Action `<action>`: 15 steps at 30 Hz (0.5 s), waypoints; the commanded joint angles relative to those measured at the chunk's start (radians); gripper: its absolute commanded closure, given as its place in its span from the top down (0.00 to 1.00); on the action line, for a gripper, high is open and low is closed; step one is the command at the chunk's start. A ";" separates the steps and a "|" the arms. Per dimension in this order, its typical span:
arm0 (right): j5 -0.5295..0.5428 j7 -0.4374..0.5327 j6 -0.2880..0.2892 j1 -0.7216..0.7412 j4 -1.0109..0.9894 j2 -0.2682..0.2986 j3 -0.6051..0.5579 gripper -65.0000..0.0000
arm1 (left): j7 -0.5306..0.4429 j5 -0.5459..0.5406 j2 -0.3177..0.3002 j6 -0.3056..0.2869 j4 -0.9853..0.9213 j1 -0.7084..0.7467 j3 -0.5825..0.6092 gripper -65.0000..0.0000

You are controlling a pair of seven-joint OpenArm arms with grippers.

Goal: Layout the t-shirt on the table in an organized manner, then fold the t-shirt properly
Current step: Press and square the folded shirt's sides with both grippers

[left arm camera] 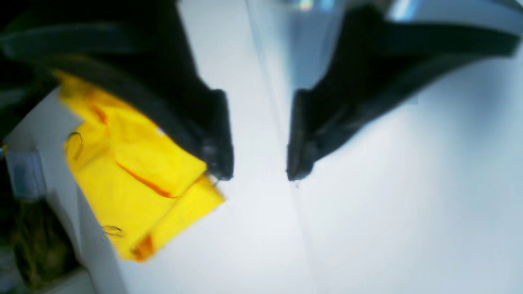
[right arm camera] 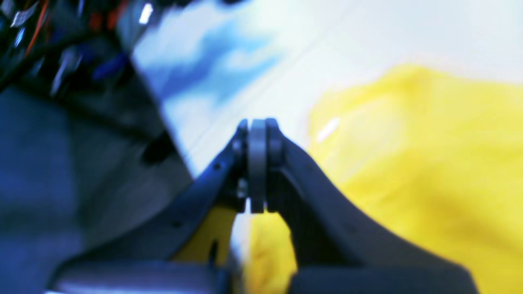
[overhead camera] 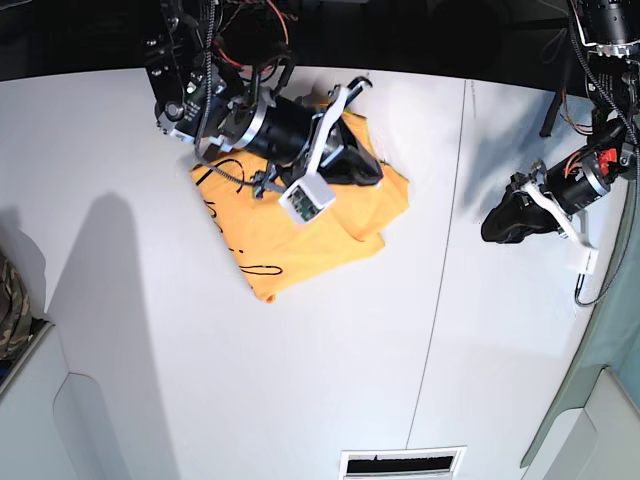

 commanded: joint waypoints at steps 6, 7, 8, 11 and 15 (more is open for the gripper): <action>-0.064 0.038 -0.027 0.185 0.008 -0.028 0.155 0.00 | 0.022 -0.095 -0.012 -0.020 0.227 -0.013 0.102 0.06; -0.073 0.038 -0.027 0.218 -0.003 -0.027 0.181 0.00 | 0.019 -0.087 -0.011 -0.020 0.235 -0.013 0.150 0.03; -0.076 0.039 -0.027 0.251 -0.018 -0.026 0.208 0.00 | 0.012 -0.069 -0.009 -0.020 0.235 -0.013 0.206 0.02; -0.075 0.053 -0.040 0.353 -0.108 -0.017 0.274 0.00 | -0.008 0.029 0.041 -0.020 0.230 -0.013 0.370 0.02; -0.129 0.146 -0.045 0.497 -0.352 -0.017 0.308 0.00 | -0.043 0.171 0.136 -0.020 0.216 -0.011 0.521 0.02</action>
